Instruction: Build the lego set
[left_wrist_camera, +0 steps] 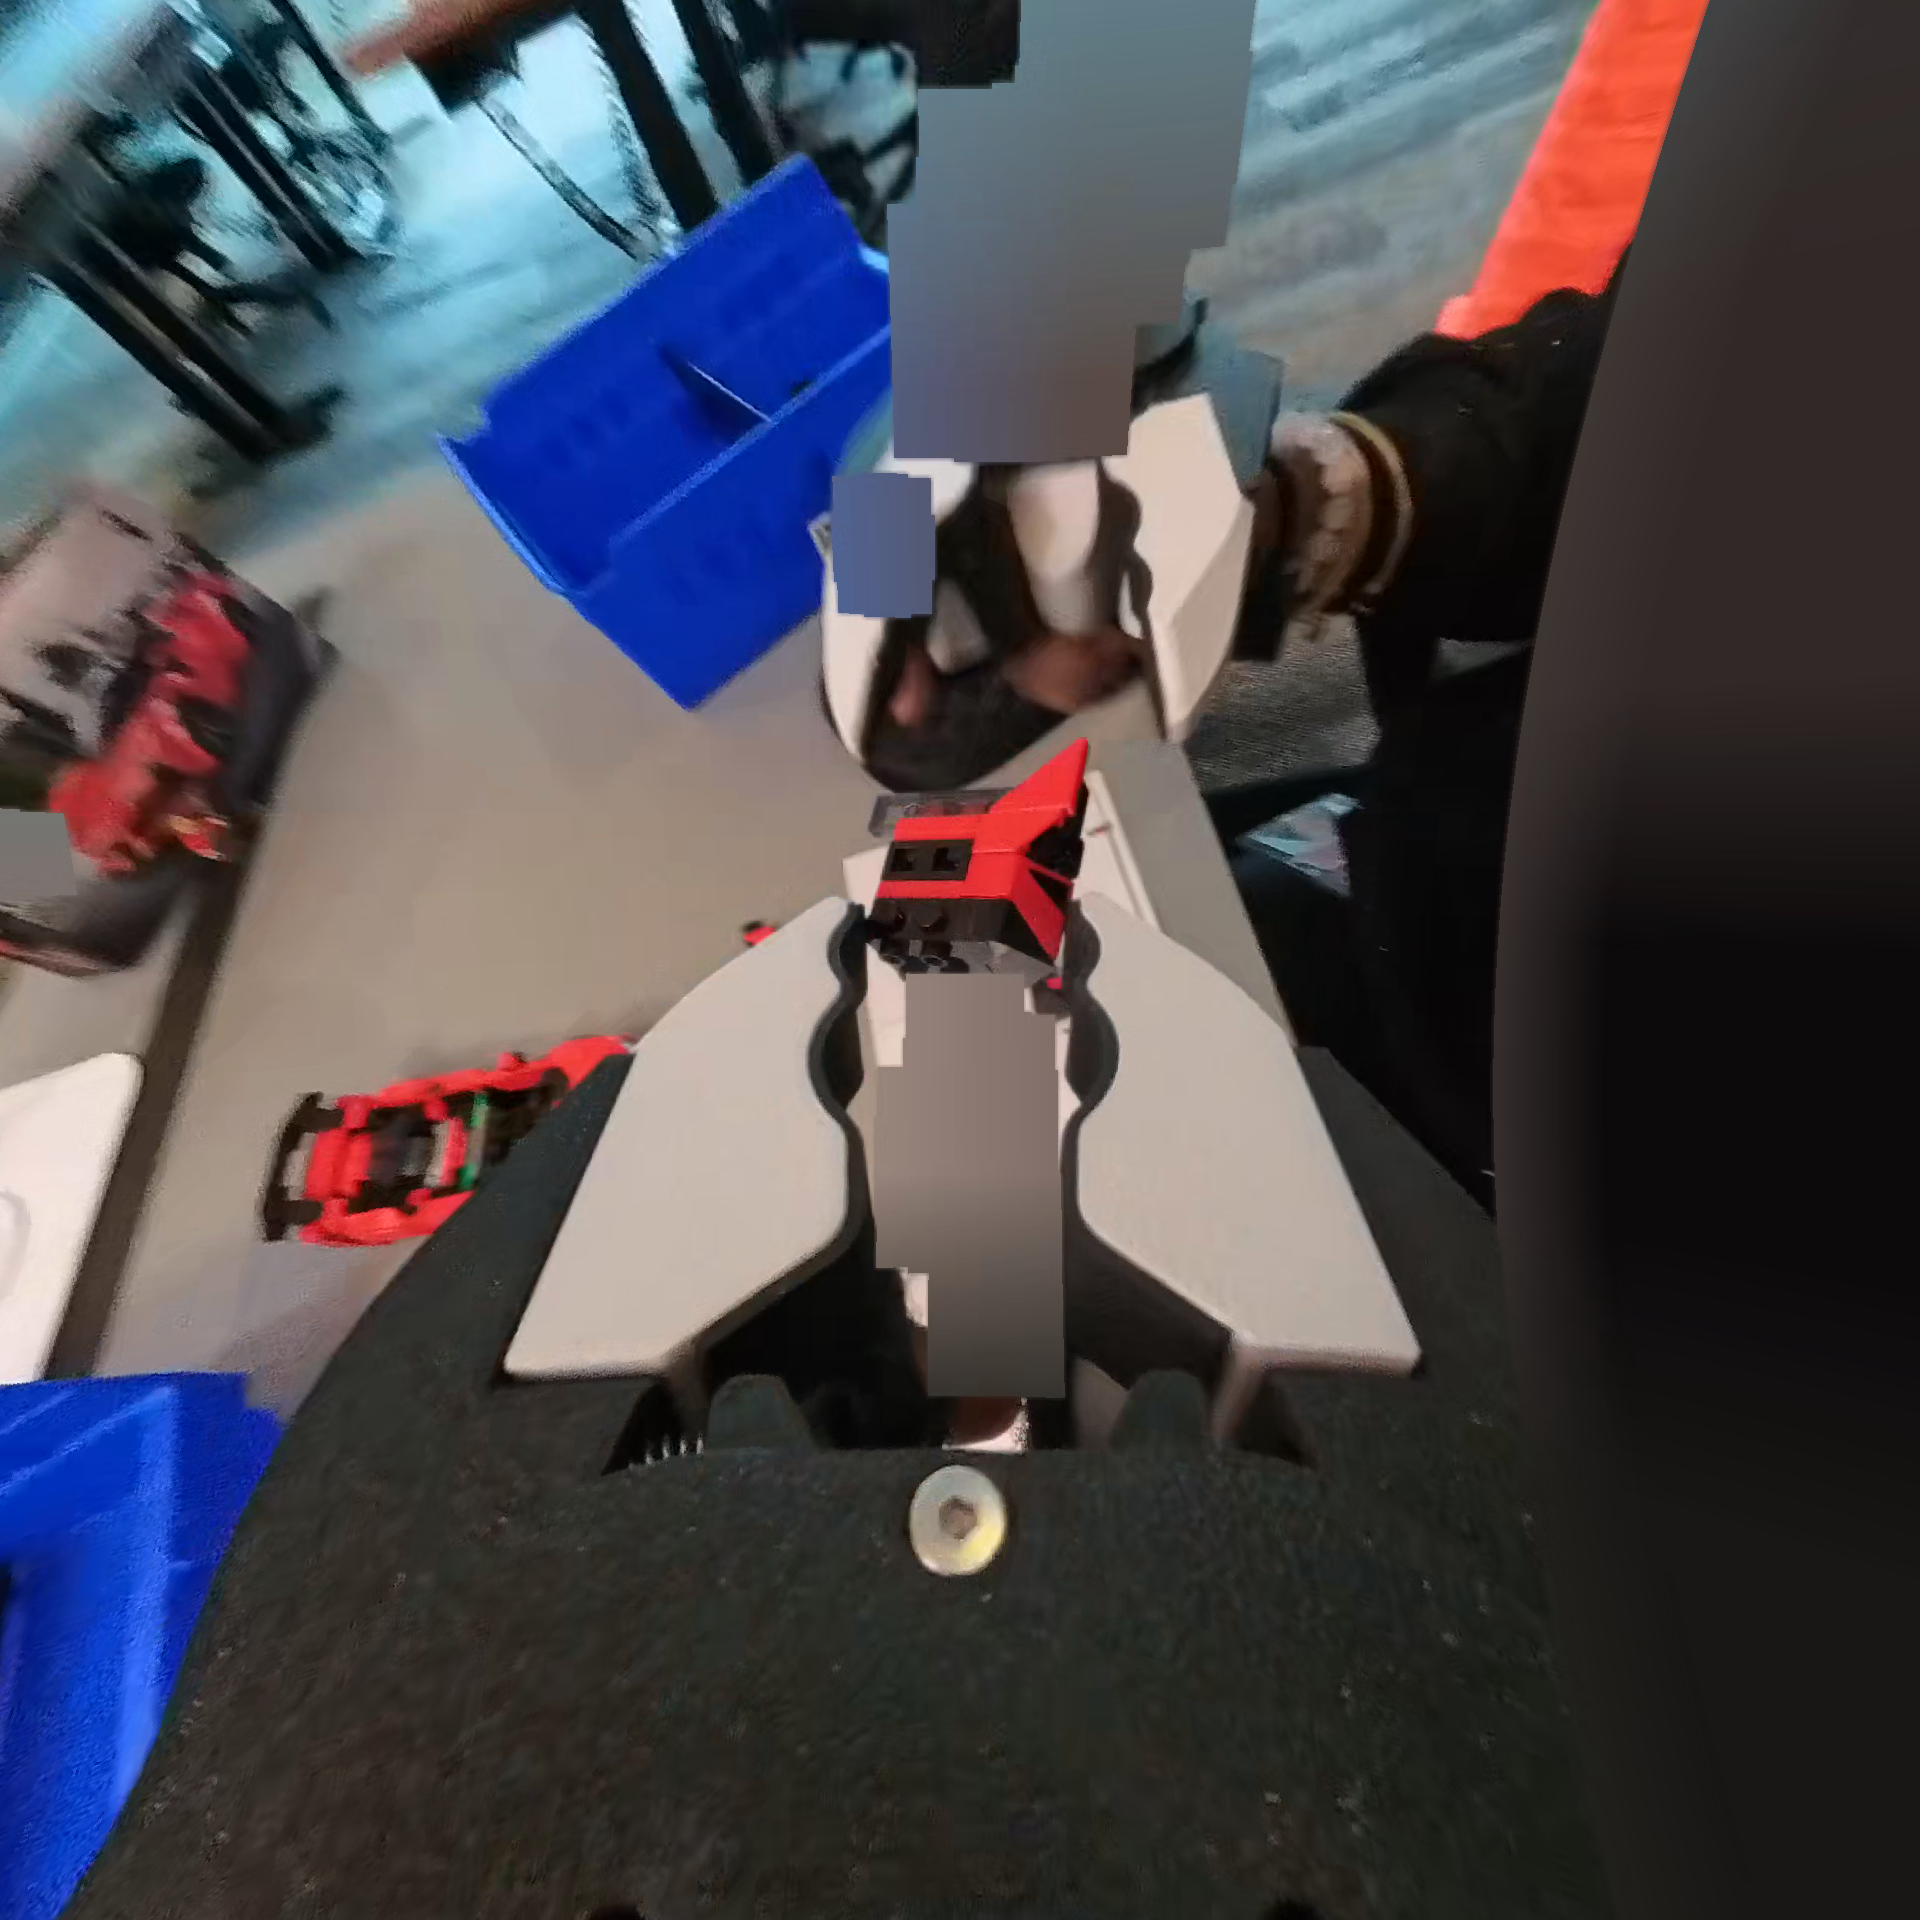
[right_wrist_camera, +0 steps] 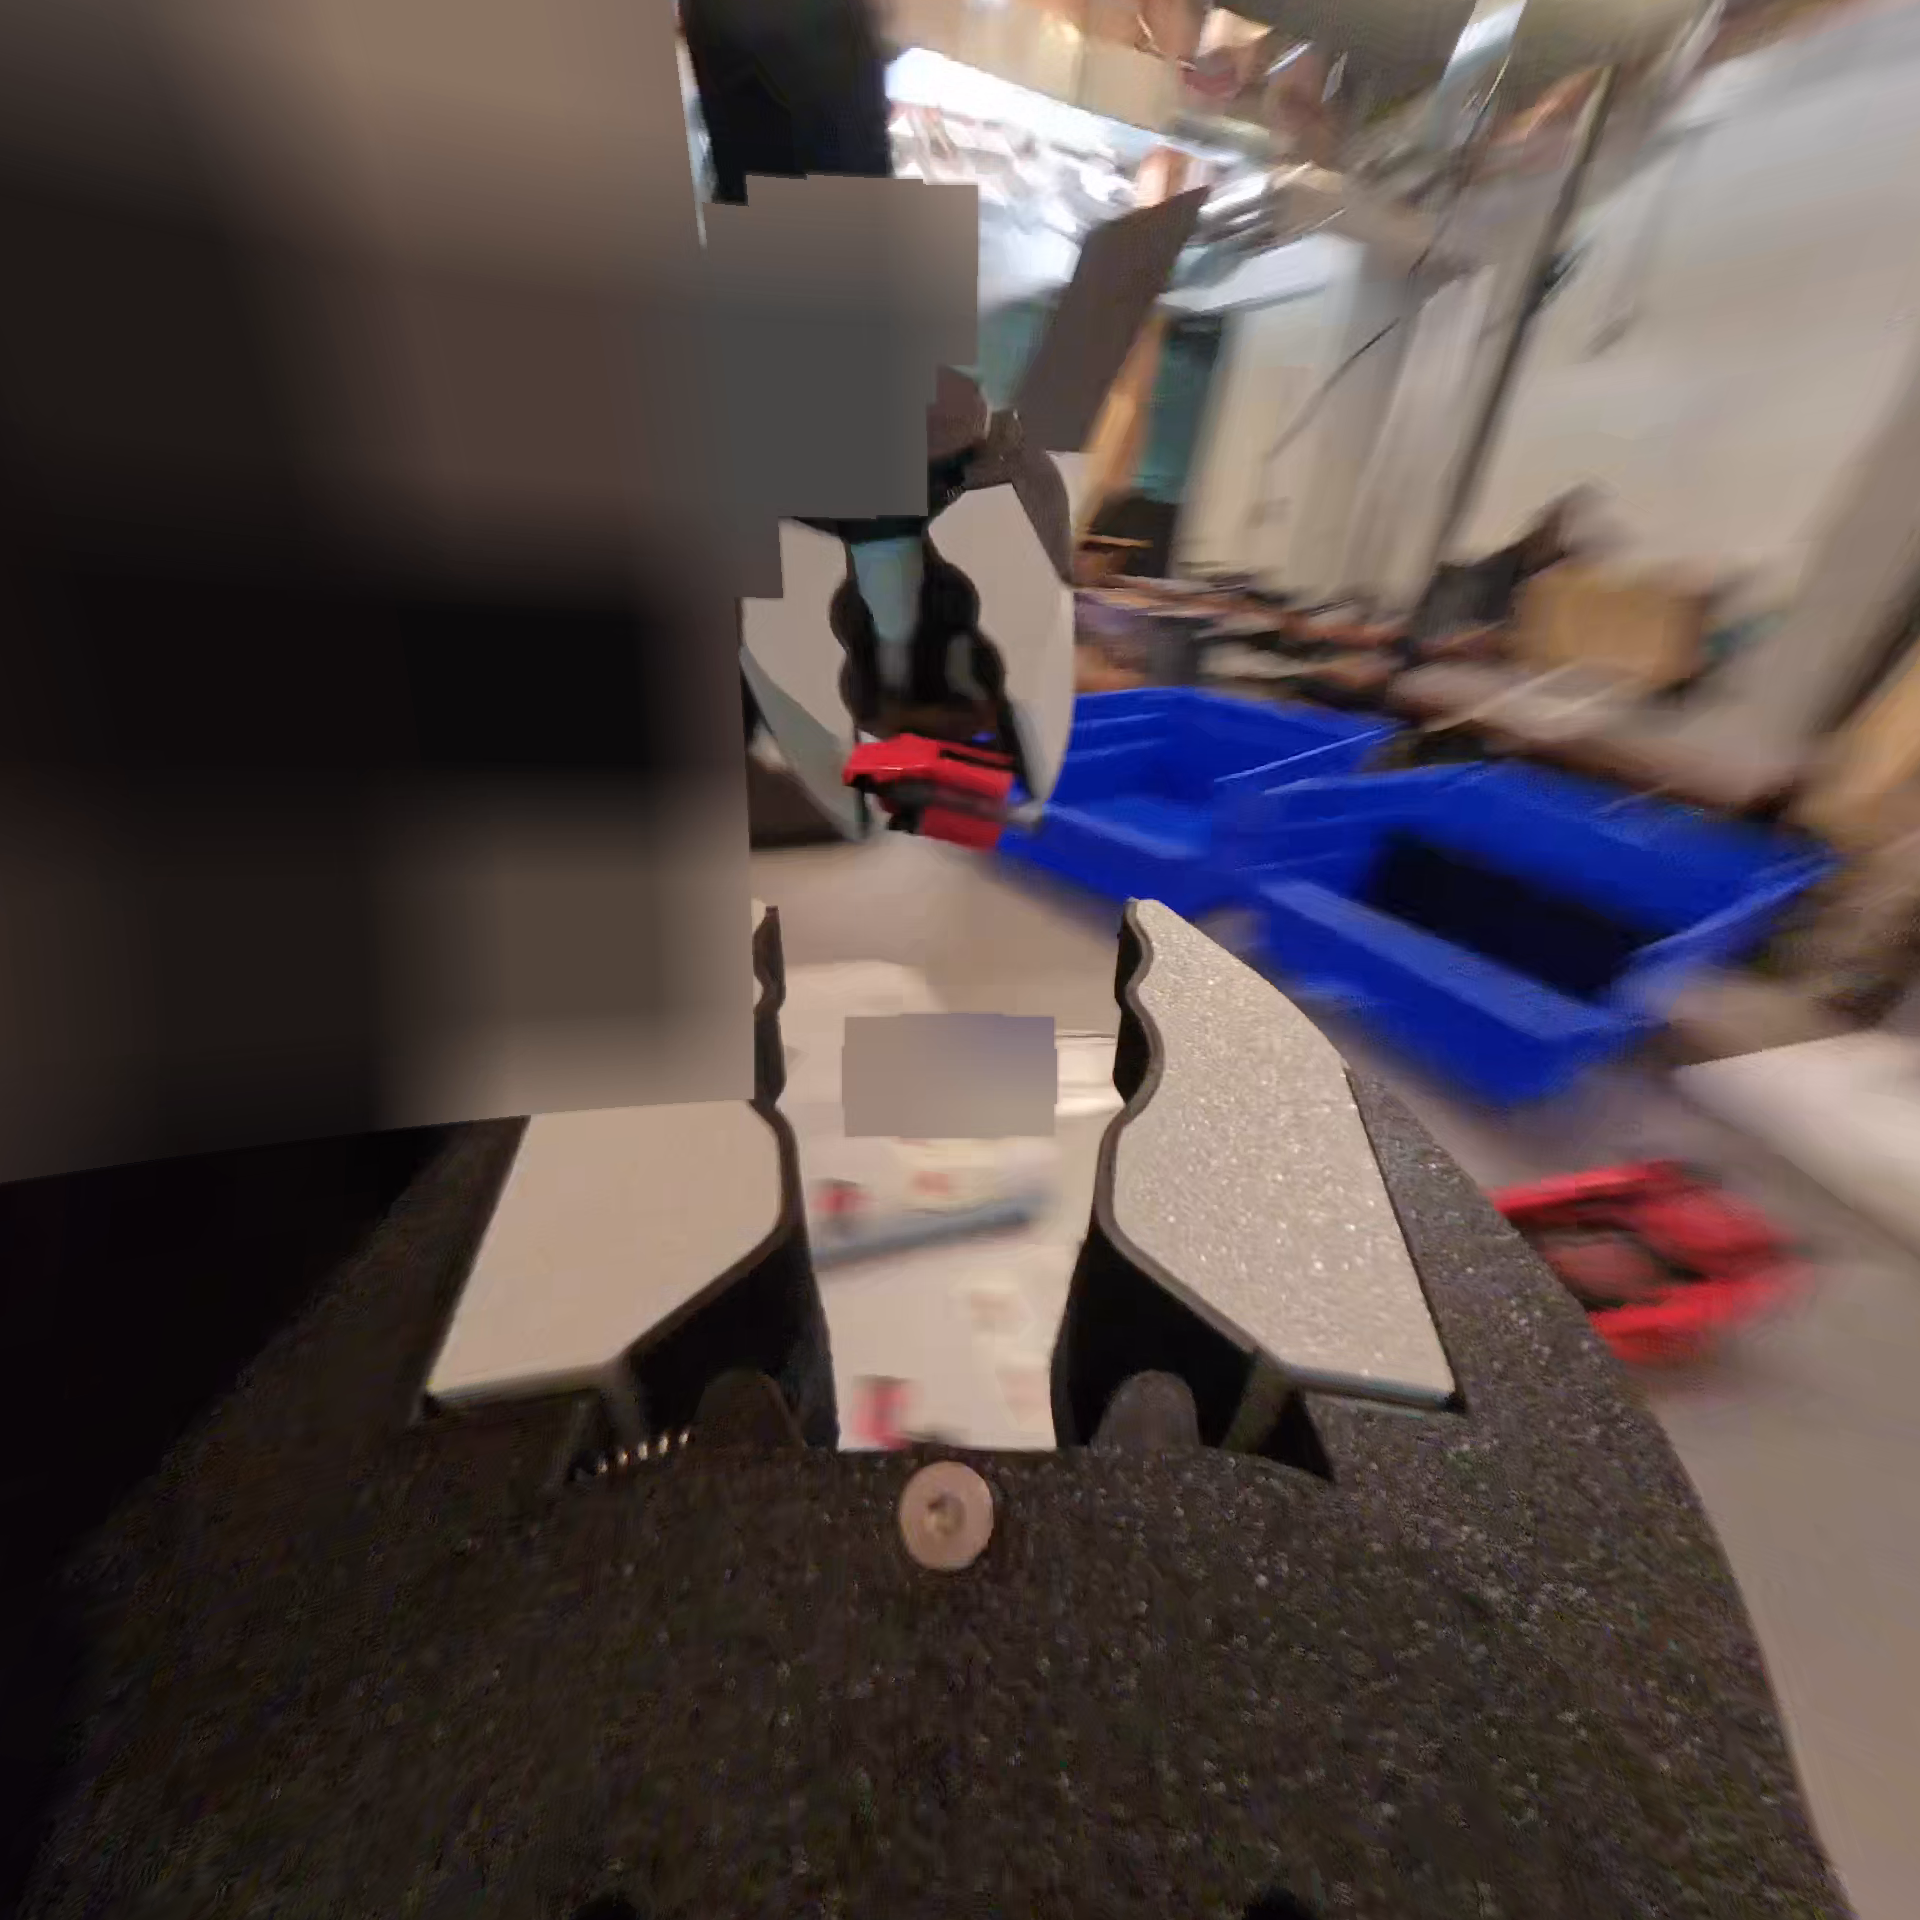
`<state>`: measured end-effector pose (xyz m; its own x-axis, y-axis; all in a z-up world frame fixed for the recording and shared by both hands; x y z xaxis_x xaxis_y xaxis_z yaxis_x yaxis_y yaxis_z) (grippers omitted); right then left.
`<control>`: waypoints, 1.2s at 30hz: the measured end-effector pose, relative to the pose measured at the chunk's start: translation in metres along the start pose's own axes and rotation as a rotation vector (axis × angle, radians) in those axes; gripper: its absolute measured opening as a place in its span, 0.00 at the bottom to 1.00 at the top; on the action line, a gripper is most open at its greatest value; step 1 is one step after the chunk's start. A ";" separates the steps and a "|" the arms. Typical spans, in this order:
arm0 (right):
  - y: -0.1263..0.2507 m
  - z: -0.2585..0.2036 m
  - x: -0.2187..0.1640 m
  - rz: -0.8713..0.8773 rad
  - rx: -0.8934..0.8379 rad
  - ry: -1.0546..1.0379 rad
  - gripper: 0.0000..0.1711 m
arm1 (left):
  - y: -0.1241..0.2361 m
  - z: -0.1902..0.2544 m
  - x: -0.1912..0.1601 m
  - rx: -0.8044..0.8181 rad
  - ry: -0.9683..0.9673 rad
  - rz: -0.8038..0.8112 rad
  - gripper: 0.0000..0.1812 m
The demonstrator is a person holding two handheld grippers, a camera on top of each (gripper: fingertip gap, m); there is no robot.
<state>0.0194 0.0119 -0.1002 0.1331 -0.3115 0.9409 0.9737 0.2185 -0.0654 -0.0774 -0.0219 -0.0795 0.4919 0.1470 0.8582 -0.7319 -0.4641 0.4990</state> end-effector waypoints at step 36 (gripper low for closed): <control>-0.009 -0.006 0.013 0.405 0.043 -0.163 0.11 | -0.013 0.013 0.025 -0.034 0.028 0.391 0.16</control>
<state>0.0139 0.0006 -0.0897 0.4683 -0.0437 0.8825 0.8398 0.3324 -0.4292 -0.0498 -0.0234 -0.0659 0.1597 -0.0114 0.9871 -0.8769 -0.4609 0.1365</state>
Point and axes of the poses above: each gripper's, where its closed fingertips meet, y back along the fingers, x out of its top, z = x × y across the jaws, the point moved 4 cm from there along y, back along the fingers, and after that the axes turned 11 degrees about y, right-handed, at the moved point
